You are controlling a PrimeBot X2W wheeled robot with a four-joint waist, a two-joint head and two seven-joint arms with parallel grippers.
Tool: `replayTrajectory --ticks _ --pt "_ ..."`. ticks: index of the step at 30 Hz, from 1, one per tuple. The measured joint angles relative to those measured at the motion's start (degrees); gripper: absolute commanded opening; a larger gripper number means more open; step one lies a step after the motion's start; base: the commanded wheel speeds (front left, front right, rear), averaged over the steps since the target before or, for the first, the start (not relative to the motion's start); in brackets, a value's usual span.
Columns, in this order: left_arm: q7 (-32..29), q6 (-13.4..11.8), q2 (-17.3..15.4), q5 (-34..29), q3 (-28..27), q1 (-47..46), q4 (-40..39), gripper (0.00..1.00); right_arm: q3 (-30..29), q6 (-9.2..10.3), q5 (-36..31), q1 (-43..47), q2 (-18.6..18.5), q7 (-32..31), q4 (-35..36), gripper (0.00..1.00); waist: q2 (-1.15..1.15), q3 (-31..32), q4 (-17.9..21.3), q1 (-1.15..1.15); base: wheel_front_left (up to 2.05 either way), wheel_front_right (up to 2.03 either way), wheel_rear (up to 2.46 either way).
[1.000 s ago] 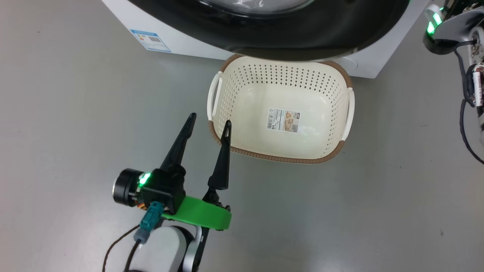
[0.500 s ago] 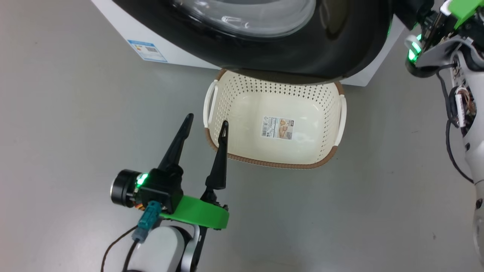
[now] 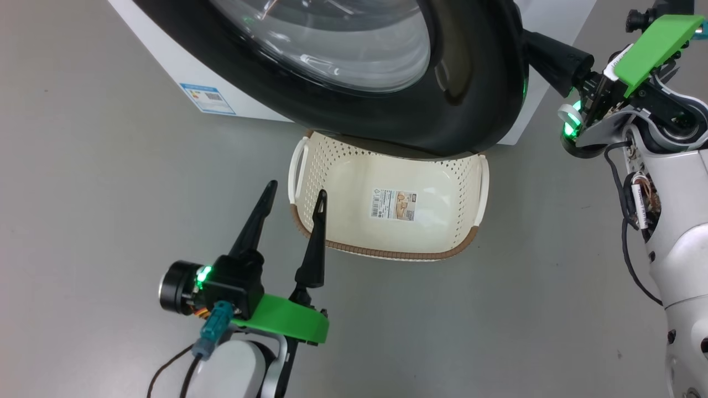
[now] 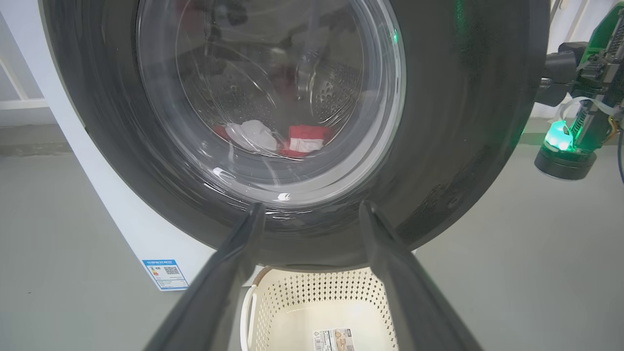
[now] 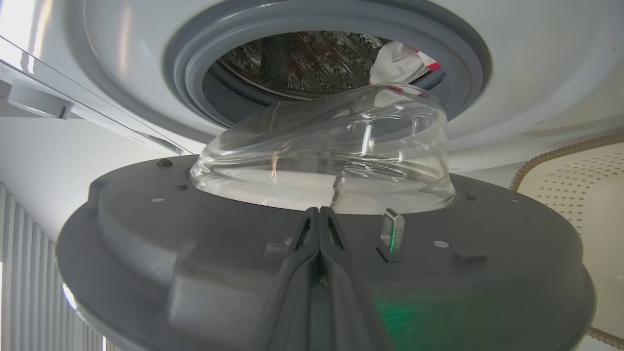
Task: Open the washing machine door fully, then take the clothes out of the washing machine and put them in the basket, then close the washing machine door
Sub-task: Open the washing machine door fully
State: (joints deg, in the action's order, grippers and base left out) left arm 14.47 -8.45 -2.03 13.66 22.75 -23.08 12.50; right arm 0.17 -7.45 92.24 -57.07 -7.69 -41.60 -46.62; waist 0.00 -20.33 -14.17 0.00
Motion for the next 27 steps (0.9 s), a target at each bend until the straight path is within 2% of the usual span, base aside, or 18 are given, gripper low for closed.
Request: replayTrajectory --ticks 13,20,21,22,23,24,27 --pt "0.01 1.42 0.0 -1.13 -0.16 0.88 1.47 1.0 -4.25 0.0 0.92 3.13 0.94 5.24 4.41 0.0 0.0 1.48 0.34 0.0 0.0 0.0 0.0" --pt "0.01 1.52 -0.02 -1.18 -1.18 1.72 2.07 1.0 -7.72 0.0 1.54 10.78 1.55 7.44 12.3 0.0 0.0 3.25 1.27 0.0 0.0 0.0 0.0" --pt "0.0 1.52 -0.01 -1.18 -1.24 2.07 2.16 1.0 -8.34 0.0 1.54 12.41 1.71 8.02 13.76 0.13 0.0 3.6 1.4 0.0 0.0 0.0 0.0" --pt "0.0 1.52 -0.02 -1.16 -1.31 2.33 2.26 1.0 -8.81 0.0 1.47 14.25 1.82 8.53 15.27 0.42 0.0 3.98 1.53 0.0 0.0 0.0 0.0" --pt "0.0 1.53 -0.03 -1.16 -1.37 2.55 2.31 1.0 -9.12 0.0 1.47 16.13 1.99 8.91 16.81 0.91 0.0 4.35 1.66 0.0 0.0 0.0 0.0" --pt "0.01 1.74 -0.02 -1.16 -1.47 2.84 2.34 1.0 -9.36 0.0 1.45 18.06 2.22 9.24 18.25 1.0 0.0 4.73 1.81 0.0 0.0 0.0 0.0" --pt "0.0 1.89 -0.03 -1.16 -1.79 3.61 2.55 1.0 -9.73 0.0 0.43 23.47 3.01 10.93 22.12 1.0 0.0 5.67 2.39 0.0 0.0 0.0 0.0"
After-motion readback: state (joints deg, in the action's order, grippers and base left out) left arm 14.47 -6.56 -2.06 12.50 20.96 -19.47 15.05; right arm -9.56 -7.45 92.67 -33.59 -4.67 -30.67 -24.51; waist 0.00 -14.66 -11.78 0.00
